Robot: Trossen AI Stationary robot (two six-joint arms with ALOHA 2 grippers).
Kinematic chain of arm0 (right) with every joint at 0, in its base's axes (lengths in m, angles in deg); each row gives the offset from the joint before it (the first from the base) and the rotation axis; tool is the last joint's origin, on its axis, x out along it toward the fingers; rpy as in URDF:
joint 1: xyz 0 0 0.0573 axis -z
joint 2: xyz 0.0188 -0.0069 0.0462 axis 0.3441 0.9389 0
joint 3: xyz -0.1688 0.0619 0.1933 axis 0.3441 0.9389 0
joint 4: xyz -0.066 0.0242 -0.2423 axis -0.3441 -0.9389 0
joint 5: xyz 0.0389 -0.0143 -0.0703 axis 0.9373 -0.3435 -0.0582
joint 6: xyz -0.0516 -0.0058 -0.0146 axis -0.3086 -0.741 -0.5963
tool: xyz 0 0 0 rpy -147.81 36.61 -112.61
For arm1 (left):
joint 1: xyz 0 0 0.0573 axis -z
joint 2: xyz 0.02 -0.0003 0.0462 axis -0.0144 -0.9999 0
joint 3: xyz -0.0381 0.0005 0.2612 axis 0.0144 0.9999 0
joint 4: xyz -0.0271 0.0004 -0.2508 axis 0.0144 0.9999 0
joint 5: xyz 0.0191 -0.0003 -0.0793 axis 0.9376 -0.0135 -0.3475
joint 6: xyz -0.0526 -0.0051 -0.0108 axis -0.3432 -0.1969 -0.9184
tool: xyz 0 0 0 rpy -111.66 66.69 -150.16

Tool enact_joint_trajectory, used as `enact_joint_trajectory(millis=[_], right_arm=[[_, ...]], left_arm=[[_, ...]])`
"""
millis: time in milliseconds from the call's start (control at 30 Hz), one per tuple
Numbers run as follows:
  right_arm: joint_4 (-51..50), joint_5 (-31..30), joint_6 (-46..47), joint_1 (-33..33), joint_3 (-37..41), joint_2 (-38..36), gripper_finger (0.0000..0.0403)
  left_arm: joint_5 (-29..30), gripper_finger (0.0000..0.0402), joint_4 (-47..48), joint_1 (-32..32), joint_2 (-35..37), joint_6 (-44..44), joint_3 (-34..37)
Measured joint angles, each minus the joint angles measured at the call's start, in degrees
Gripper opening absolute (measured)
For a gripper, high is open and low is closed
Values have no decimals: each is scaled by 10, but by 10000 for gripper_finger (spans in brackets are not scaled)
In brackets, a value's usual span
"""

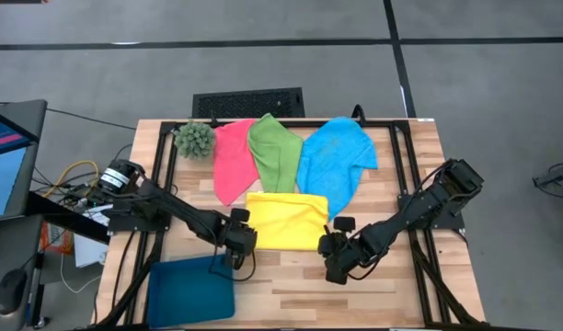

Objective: Fold microfiber towels
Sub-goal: Fold the yellow microfiber towel

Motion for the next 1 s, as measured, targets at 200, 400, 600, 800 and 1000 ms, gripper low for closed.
enact_joint_trajectory(millis=[200,400,600,800,1000], right_arm=[[69,2,-1,1,51,1,171],[103,0,-13,26,83,1,168],[157,5,-88,39,84,1,171],[140,13,-91,41,84,1,166],[164,22,-97,43,117,1,166]], left_arm=[[4,149,0,-1,0,-1,0],[4,149,0,-1,0,-2,1],[6,149,1,-1,0,-22,1],[7,149,2,-1,-1,-28,1],[7,149,2,-1,-1,-38,1]])
